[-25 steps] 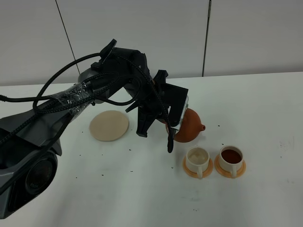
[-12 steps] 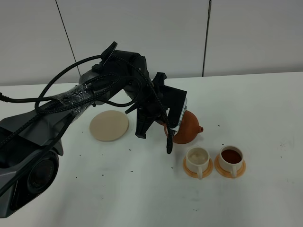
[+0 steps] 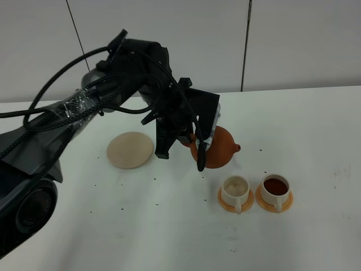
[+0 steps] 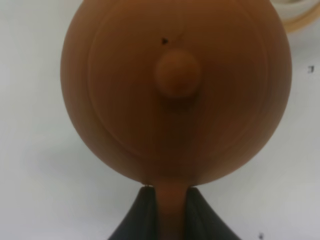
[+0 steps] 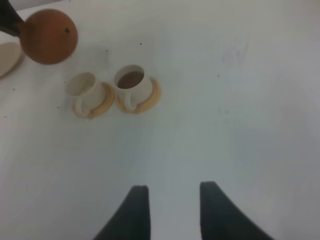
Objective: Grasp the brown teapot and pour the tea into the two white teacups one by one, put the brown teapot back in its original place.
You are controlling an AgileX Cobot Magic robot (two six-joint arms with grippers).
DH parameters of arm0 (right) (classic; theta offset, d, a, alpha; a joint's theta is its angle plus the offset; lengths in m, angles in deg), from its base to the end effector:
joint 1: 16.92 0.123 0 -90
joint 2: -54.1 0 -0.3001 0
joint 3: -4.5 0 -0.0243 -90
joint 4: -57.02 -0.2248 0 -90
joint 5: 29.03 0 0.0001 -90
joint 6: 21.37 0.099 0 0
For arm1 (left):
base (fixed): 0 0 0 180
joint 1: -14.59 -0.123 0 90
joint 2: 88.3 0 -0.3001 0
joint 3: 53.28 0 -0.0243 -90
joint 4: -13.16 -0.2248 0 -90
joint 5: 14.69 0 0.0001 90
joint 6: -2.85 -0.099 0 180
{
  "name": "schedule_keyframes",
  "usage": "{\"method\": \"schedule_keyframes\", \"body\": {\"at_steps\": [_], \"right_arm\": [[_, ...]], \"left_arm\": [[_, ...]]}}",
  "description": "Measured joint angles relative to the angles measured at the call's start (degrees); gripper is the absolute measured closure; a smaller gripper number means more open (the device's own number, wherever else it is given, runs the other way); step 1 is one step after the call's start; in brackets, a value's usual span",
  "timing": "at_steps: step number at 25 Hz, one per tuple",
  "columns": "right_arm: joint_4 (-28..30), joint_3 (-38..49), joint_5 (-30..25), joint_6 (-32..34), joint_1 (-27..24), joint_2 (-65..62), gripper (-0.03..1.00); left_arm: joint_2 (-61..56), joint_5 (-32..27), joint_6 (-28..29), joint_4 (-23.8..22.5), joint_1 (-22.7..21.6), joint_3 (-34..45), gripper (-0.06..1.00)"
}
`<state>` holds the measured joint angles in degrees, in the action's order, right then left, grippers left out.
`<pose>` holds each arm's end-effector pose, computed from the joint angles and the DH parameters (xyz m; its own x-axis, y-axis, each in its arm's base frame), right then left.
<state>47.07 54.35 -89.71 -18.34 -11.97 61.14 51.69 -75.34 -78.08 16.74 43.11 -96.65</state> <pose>-0.0370 0.0118 0.2581 -0.4812 0.0954 -0.8714 -0.1538 0.9695 0.1911 0.4316 -0.2407 0.2230 0.3343 0.9345 -0.1220 0.8887 -0.2695 0.3708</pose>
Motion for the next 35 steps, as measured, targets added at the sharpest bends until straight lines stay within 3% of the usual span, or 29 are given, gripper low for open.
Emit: {"method": "schedule_keyframes", "body": {"at_steps": [7, 17, 24, 35], "right_arm": [[-0.02, 0.0, 0.0, 0.0, 0.0, 0.0, 0.73], [-0.02, 0.0, 0.0, 0.0, 0.0, 0.0, 0.73], [-0.02, 0.0, 0.0, 0.0, 0.0, 0.0, 0.73], [-0.02, 0.0, 0.0, 0.0, 0.0, 0.0, 0.73]], "left_arm": [[-2.0, -7.22, 5.03, -2.36, 0.0, 0.0, 0.78], [-2.44, -7.38, 10.36, -1.49, 0.3, 0.0, 0.78], [-2.5, -7.38, 11.99, -4.71, 3.03, 0.12, 0.78], [-5.42, -7.33, 12.22, -5.89, 3.21, 7.71, 0.78]]}}
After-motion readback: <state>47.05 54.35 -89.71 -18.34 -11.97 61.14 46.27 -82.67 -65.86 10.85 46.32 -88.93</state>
